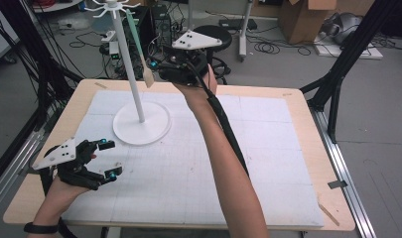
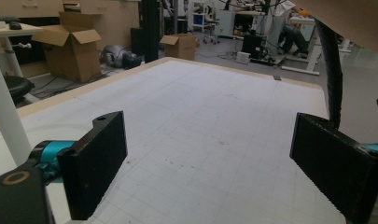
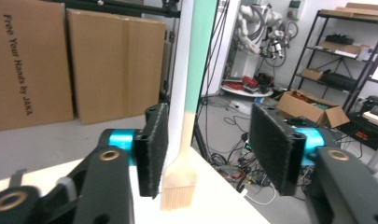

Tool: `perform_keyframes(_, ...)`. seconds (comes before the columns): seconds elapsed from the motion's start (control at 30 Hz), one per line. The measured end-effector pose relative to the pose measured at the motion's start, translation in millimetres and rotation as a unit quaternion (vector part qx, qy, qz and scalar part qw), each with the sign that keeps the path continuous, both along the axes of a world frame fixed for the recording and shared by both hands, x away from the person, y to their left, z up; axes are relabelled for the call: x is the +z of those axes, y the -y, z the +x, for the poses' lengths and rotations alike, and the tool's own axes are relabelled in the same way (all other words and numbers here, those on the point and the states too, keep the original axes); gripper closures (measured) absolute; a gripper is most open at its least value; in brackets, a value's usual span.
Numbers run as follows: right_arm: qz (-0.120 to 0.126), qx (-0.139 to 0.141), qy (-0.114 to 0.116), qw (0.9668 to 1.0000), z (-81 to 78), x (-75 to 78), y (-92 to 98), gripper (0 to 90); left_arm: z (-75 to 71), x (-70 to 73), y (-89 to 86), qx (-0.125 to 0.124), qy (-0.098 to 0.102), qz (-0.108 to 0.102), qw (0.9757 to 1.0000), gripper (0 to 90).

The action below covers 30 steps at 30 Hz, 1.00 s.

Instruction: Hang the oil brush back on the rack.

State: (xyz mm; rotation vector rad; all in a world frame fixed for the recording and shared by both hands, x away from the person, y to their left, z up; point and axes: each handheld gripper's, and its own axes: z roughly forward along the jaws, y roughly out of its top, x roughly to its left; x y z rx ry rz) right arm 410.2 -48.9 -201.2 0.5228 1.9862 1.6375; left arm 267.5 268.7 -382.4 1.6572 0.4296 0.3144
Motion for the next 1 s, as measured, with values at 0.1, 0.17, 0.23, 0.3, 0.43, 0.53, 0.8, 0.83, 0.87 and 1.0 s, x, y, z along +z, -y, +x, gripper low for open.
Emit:
perform_keyframes(0.1,-0.011,0.008,0.001,0.9999,-4.4,-2.1,7.2,39.6,0.2,-0.2,0.2,0.001,0.000,0.002,1.0000,11.6)
perform_keyframes(0.17,-0.019,0.020,0.004,0.9996,-8.1,-4.0,12.7,37.4,0.5,-0.1,0.1,0.001,0.000,0.000,1.0000,11.6)
perform_keyframes(0.23,-0.029,0.030,0.003,0.9991,-11.9,-5.8,20.1,35.8,1.0,-0.1,0.3,0.000,-0.001,-0.003,1.0000,11.6)
perform_keyframes(0.3,-0.035,0.034,0.001,0.9988,-16.8,-7.6,29.2,32.8,1.3,-0.5,0.9,0.000,-0.001,0.000,1.0000,11.6)
perform_keyframes(0.43,-0.040,0.041,-0.004,0.9984,-28.3,-15.1,49.9,30.3,1.4,-0.5,2.2,0.002,-0.001,0.005,1.0000,11.6)
perform_keyframes(0.53,-0.047,0.044,-0.007,0.9979,-38.0,-23.9,66.8,28.6,0.9,-0.5,3.0,0.005,-0.001,0.009,0.9999,11.5)
perform_keyframes(0.8,-0.062,0.043,-0.024,0.9969,-65.1,-52.3,115.5,25.4,1.4,-1.6,5.6,0.010,-0.003,0.015,0.9998,11.5)
perform_keyframes(0.83,-0.057,0.045,-0.025,0.9971,-68.1,-55.8,121.8,25.5,1.5,-1.7,6.6,0.009,-0.004,0.014,0.9999,11.6)
perform_keyframes(0.87,-0.057,0.045,-0.025,0.9971,-68.1,-55.8,121.8,25.5,1.5,-1.7,6.6,0.009,-0.004,0.014,0.9999,11.5)
perform_keyframes(1.0,-0.039,0.034,-0.036,0.9980,-83.2,-78.6,152.1,24.9,1.5,-2.8,10.8,0.011,-0.005,0.019,0.9997,11.5)
